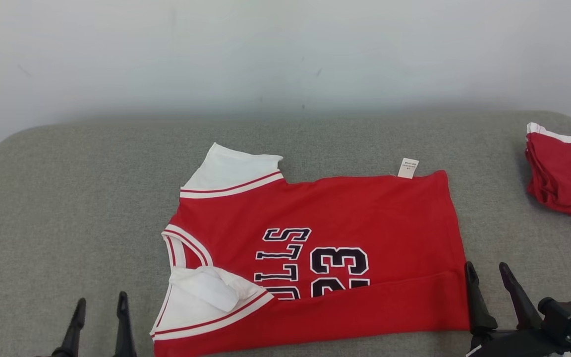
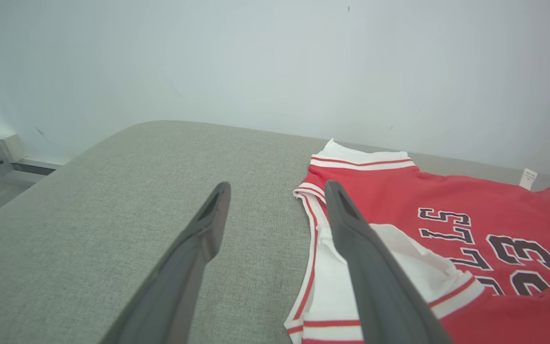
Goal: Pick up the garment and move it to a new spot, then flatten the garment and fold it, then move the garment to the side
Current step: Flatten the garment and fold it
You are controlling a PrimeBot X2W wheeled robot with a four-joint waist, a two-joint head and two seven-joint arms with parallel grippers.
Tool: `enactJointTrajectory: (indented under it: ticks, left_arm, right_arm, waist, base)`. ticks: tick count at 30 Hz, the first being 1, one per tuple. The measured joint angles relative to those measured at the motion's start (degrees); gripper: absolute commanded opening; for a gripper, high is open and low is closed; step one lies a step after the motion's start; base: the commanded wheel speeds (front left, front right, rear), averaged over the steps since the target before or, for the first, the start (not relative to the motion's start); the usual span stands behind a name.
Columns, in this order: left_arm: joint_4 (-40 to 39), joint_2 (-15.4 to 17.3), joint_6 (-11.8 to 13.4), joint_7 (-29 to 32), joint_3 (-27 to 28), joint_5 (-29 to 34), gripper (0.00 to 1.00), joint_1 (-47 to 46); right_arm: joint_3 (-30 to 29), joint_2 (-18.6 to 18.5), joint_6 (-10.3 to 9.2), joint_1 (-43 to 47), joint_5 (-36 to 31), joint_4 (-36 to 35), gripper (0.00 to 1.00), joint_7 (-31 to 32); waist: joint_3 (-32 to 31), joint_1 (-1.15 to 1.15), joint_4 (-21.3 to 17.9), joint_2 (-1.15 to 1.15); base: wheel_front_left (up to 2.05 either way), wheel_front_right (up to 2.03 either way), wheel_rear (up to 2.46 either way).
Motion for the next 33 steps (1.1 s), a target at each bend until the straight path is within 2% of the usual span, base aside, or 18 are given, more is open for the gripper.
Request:
enactJointTrajectory:
  ticks: [5, 17, 28, 33]
  left_arm:
    - [-3.5, -0.6, 0.3, 0.0, 4.0, 3.6, 1.00, 0.4]
    - [-4.7, -2.1, -1.8, 0.0, 9.3, 8.4, 1.00, 3.1]
    - [-3.8, -3.2, -3.9, 0.0, 11.4, 10.1, 1.00, 3.3]
    - [-2.1, -0.7, -5.1, 0.0, 10.9, 9.9, 1.00, -2.4]
  right_arm:
    - [-0.5, 2.3, 0.00, 0.3, -0.9, -1.0, 1.00, -2.8]
    - [-0.8, 5.6, 0.00, 2.4, -2.4, 0.5, 1.00, -4.8]
    - [-0.6, 5.1, 0.00, 1.8, -3.6, 1.2, 1.00, -4.8]
    - [0.4, 2.9, 0.00, -4.5, -3.6, 4.2, 1.00, -4.8]
  waist:
    - [-1.2, 0.00, -0.2, 0.00]
    - [-1.9, 0.00, 0.0, 0.00]
    - [-1.0, 0.00, -0.1, 0.00]
    - [0.1, 0.00, -1.1, 0.00]
  base:
    - [0.00, 0.00, 0.00]
    - [0.00, 0.00, 0.00]
    - [0.00, 0.00, 0.00]
    - [0.00, 0.00, 0.00]
